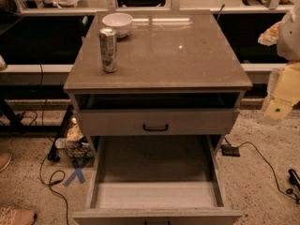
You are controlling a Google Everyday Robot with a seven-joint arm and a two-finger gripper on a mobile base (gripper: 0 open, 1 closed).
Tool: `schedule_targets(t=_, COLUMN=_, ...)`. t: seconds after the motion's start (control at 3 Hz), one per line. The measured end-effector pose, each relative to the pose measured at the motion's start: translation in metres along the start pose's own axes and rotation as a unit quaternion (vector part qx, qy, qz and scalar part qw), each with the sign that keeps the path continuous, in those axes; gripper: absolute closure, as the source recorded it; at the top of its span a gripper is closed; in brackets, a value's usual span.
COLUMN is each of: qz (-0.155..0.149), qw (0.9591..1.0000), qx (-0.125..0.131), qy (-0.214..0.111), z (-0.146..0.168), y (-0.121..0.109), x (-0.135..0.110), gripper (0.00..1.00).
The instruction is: Close middle drawer
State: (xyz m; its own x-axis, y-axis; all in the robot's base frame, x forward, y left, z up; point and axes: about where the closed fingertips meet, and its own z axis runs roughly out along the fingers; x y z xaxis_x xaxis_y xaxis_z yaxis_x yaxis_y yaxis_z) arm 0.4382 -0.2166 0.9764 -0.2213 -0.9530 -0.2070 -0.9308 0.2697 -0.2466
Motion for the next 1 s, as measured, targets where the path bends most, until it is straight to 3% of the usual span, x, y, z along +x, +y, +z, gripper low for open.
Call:
schedule_targets(t=0.33, qz=0.002, qw=1.0, qx=0.004, qy=-0.005, z=0.001, y=0.001, x=-0.001, gripper=0.0)
schedule_targets(t=0.67, qz=0.016, qw=0.9994, qx=-0.005, qy=-0.029, z=0.025, y=0.013, x=0.002, gripper=0.0)
schedule_targets(t=1.0, qz=0.051, qw=0.9966, qx=-0.03, qy=-0.058, z=0.081, y=0.036, x=0.015, gripper=0.0)
